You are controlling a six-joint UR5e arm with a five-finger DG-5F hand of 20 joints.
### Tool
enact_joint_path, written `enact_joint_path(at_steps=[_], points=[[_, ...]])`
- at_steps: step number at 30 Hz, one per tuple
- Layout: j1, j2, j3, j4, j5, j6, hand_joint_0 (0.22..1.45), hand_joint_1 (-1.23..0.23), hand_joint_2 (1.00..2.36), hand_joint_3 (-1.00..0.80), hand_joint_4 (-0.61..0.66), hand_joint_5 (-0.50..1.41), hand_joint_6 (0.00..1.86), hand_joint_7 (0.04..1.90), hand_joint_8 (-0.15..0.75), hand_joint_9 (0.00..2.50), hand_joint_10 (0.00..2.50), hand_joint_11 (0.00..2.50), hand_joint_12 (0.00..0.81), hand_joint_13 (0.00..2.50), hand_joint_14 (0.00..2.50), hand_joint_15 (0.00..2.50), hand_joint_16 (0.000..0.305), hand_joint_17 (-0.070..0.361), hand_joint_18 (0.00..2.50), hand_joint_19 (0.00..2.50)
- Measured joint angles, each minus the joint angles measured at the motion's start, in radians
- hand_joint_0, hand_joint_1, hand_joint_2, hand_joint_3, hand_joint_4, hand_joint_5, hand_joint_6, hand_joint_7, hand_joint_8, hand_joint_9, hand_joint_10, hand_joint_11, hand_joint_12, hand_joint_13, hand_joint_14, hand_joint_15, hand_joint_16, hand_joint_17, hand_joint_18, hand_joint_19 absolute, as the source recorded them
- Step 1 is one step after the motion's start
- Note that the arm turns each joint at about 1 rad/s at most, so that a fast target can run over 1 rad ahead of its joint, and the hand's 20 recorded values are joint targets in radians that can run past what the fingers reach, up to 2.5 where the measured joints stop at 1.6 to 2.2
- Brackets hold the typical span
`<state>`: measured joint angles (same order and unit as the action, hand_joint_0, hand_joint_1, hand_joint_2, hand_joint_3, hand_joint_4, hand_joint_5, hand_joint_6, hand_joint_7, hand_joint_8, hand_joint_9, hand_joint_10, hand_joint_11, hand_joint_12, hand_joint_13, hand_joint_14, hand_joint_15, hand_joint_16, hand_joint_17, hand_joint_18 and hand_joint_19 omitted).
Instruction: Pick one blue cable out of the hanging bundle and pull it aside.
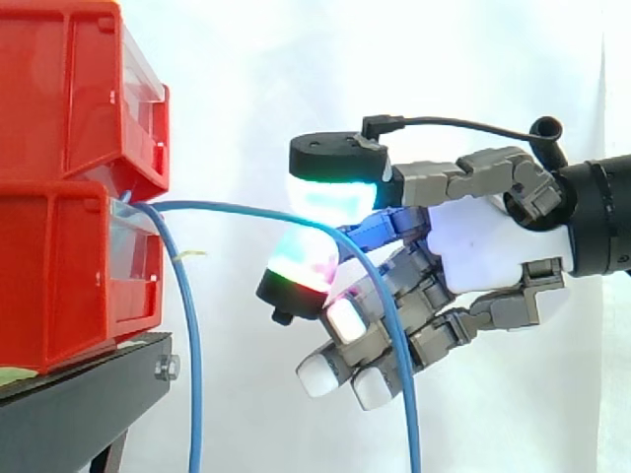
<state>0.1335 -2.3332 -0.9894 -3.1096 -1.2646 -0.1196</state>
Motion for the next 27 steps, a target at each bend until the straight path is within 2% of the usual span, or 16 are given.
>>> enact_joint_path(at_steps=[3, 5, 7, 8, 9, 12, 13, 15, 18, 23, 27], points=[[0.0, 0.0, 0.0, 0.0, 0.0, 0.001, 0.64, -0.75, 1.02, -0.12, 0.04, -0.2, 0.94, 1.23, 0.327, 0.91, 0.02, 0.6, 0.346, 0.72, 0.01, 0.39, 0.051, 0.115, 0.73, 0.45], [0.0, 0.0, 0.0, 0.0, 0.001, 0.003, 0.68, -0.78, 1.02, -0.19, 0.02, -0.21, 0.94, 1.2, 0.321, 0.9, 0.02, 0.6, 0.343, 0.72, 0.01, 0.39, 0.051, 0.114, 0.73, 0.42], [0.0, 0.0, 0.001, 0.0, 0.002, 0.005, 0.73, -0.83, 1.01, -0.34, 0.03, -0.21, 0.94, 1.24, 0.31, 0.91, 0.02, 0.6, 0.334, 0.72, 0.01, 0.37, 0.05, 0.112, 0.74, 0.4], [0.0, 0.0, 0.002, 0.0, 0.002, 0.005, 0.74, -0.83, 1.01, -0.35, 0.03, -0.21, 0.94, 1.23, 0.31, 0.91, 0.02, 0.6, 0.333, 0.72, 0.01, 0.37, 0.05, 0.112, 0.74, 0.4], [0.0, 0.0, 0.003, 0.0, 0.002, 0.006, 0.76, -0.83, 1.0, -0.47, 0.02, -0.21, 0.94, 1.23, 0.305, 0.91, 0.02, 0.59, 0.331, 0.72, 0.01, 0.37, 0.049, 0.111, 0.74, 0.39], [0.0, 0.0, 0.004, -0.001, 0.0, 0.006, 0.75, -0.85, 1.0, -0.5, 0.04, -0.19, 0.94, 1.28, 0.301, 0.93, 0.02, 0.59, 0.324, 0.74, 0.02, 0.37, 0.048, 0.109, 0.76, 0.38], [0.0, 0.0, 0.004, -0.002, 0.0, 0.006, 0.7, -0.86, 1.0, -0.5, 0.1, -0.17, 0.93, 1.28, 0.307, 0.96, 0.02, 0.6, 0.322, 0.75, 0.01, 0.38, 0.048, 0.108, 0.76, 0.39], [0.0, 0.0, 0.004, -0.007, -0.001, 0.007, 0.59, -0.8, 1.0, -0.5, 0.15, -0.15, 0.91, 1.19, 0.323, 1.02, 0.02, 0.6, 0.327, 0.76, 0.02, 0.4, 0.049, 0.109, 0.77, 0.44], [0.0, 0.0, 0.004, -0.018, -0.001, 0.007, 0.48, -0.65, 1.0, -0.5, 0.18, -0.14, 0.91, 1.18, 0.358, 1.06, 0.02, 0.59, 0.367, 0.8, 0.01, 0.41, 0.056, 0.125, 0.81, 0.46], [0.0, 0.0, 0.005, -0.028, 0.0, 0.006, 0.46, -0.48, 1.0, -0.5, 0.18, -0.14, 0.89, 1.19, 0.375, 1.08, 0.01, 0.58, 0.381, 0.81, 0.01, 0.43, 0.059, 0.133, 0.8, 0.49], [0.0, 0.0, 0.004, -0.028, 0.0, 0.001, 0.48, -0.46, 1.0, -0.5, 0.18, -0.14, 0.88, 1.19, 0.373, 1.08, 0.02, 0.59, 0.38, 0.8, 0.01, 0.43, 0.058, 0.131, 0.78, 0.5]])
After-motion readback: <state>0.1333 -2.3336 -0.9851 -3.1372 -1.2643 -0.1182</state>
